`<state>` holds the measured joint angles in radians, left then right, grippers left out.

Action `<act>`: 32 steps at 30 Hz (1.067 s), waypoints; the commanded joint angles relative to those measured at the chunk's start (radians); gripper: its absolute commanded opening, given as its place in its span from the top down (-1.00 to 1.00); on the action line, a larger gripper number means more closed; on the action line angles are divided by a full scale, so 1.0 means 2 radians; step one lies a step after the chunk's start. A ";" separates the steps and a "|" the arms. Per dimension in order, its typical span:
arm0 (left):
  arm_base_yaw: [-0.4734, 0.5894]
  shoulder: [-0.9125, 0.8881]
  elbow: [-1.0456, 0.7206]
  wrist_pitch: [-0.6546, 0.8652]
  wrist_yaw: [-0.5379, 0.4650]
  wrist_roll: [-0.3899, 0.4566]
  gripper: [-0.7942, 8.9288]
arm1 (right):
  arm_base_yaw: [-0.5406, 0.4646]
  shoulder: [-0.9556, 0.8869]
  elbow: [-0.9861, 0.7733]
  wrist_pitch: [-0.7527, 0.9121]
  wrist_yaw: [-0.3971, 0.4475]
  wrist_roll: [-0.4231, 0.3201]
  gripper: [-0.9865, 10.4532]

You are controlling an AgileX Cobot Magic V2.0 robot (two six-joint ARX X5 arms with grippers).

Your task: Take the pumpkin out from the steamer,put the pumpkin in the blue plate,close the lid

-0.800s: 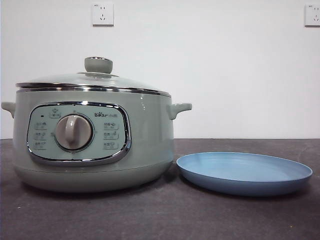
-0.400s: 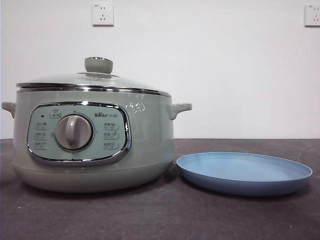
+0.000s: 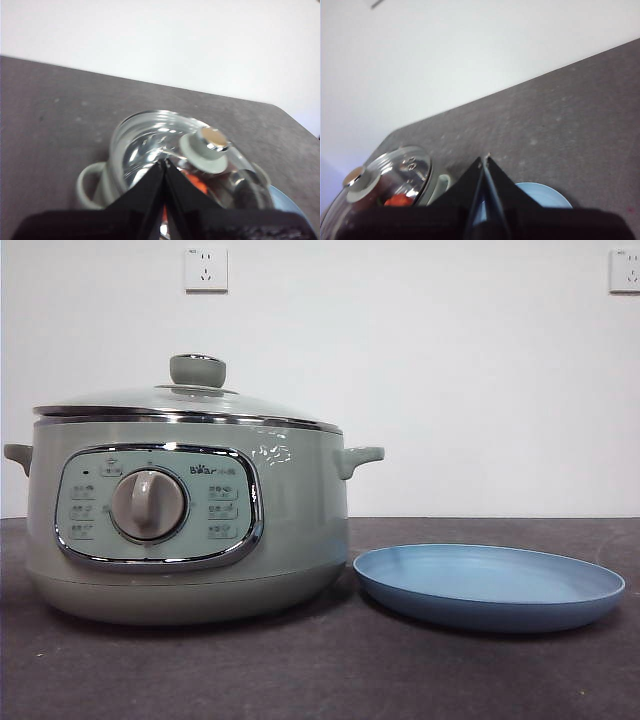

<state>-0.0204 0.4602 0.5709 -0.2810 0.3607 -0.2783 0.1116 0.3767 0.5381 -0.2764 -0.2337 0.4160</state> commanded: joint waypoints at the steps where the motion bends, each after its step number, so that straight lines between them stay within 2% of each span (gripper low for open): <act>1: 0.001 0.025 0.032 -0.014 0.019 0.031 0.85 | 0.000 0.038 0.039 -0.015 -0.015 -0.048 0.84; 8: 0.000 0.092 0.118 -0.099 0.060 0.083 0.85 | 0.000 0.131 0.135 -0.070 -0.057 -0.119 0.81; 9: -0.001 0.101 0.129 -0.112 0.062 0.092 0.84 | 0.000 0.142 0.147 -0.077 -0.067 -0.126 0.76; 11: -0.001 0.114 0.144 -0.124 0.074 0.104 0.82 | 0.000 0.163 0.167 -0.086 -0.067 -0.129 0.56; 12: -0.001 0.119 0.149 -0.126 0.084 0.106 0.75 | 0.000 0.173 0.176 -0.090 -0.067 -0.129 0.42; 15: -0.001 0.124 0.155 -0.126 0.095 0.105 0.18 | 0.000 0.192 0.187 -0.093 -0.067 -0.128 0.15; 16: -0.001 0.124 0.155 -0.126 0.094 0.100 0.05 | 0.000 0.196 0.187 -0.093 -0.067 -0.126 0.10; 24: -0.004 0.141 0.163 -0.116 0.094 0.085 0.05 | 0.000 0.205 0.187 -0.118 -0.067 -0.125 0.10; 32: -0.046 0.239 0.230 -0.110 0.083 0.093 0.05 | 0.001 0.204 0.187 -0.129 -0.068 -0.125 0.10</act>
<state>-0.1009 0.9257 1.0206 -0.5091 0.5304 -0.1040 0.1116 0.7868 0.9123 -0.5354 -0.3672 0.1715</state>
